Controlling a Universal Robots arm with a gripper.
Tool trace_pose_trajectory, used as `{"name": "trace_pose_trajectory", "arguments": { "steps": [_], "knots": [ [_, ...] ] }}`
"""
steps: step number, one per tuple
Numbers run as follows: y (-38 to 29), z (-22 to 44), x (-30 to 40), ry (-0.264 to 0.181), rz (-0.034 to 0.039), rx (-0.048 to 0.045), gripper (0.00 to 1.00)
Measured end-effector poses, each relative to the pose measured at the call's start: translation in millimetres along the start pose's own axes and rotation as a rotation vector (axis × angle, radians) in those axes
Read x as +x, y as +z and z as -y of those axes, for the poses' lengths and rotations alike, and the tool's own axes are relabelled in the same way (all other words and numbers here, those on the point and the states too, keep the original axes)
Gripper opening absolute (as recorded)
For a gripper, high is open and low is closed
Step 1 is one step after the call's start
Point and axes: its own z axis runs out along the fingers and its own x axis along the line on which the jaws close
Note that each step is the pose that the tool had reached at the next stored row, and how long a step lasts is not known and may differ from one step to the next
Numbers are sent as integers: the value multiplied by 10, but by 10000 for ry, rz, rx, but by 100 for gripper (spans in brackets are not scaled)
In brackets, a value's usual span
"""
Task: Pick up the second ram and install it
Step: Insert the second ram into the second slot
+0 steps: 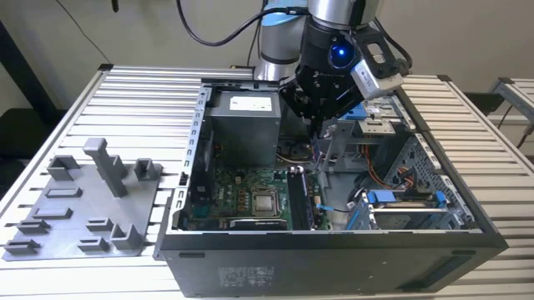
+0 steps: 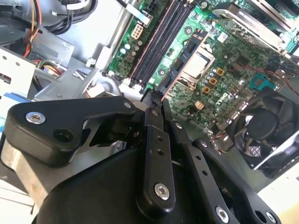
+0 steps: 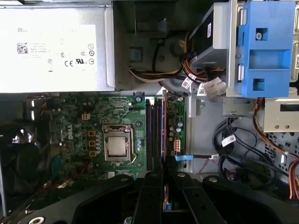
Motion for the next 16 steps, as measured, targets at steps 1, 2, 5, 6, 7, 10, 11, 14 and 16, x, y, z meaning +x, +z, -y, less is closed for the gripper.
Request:
{"name": "trace_pose_trajectory", "arguments": {
  "steps": [1,2,5,6,7,10,11,14,16],
  "knots": [
    [18,0,1,-3,-1,0,14],
    [36,3,2,-11,0,1,14],
    [90,20,4,-66,1,-1,14],
    [102,26,7,-79,2,-2,14],
    [110,31,8,-98,2,0,14],
    [162,38,19,-139,2,0,14],
    [182,43,21,-153,2,-1,14],
    [237,51,30,-190,2,-3,14],
    [273,55,33,-226,3,-4,14]
  ]
}}
